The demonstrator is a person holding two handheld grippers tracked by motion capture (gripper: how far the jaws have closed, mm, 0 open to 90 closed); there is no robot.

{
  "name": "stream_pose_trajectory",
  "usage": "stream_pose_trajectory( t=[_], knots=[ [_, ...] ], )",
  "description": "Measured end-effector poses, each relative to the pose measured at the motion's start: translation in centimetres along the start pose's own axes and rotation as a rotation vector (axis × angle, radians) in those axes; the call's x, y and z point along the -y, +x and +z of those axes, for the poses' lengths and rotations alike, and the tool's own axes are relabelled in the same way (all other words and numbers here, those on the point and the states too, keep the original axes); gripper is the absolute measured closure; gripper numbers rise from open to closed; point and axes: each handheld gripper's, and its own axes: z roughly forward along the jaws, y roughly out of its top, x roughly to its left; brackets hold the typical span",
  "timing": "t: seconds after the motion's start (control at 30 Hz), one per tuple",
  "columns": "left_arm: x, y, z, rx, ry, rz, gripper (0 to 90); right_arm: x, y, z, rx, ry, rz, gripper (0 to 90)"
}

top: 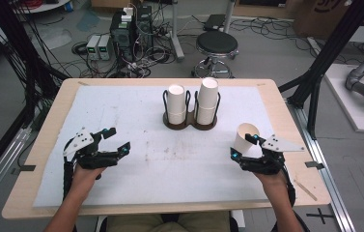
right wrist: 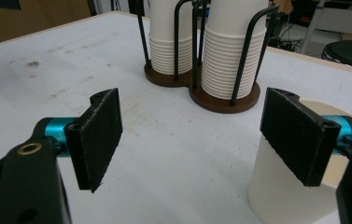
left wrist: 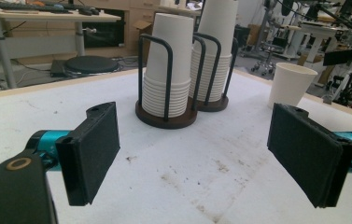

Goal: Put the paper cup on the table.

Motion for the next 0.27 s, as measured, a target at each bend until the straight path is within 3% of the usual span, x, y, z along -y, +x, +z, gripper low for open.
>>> stream_pose_trajectory(
  t=[0.27],
  knots=[
    [0.02,0.15,0.20,-0.009,0.001,-0.003,16.8,0.00,-0.22,-0.09,0.001,-0.007,0.003,21.7]
  ],
)
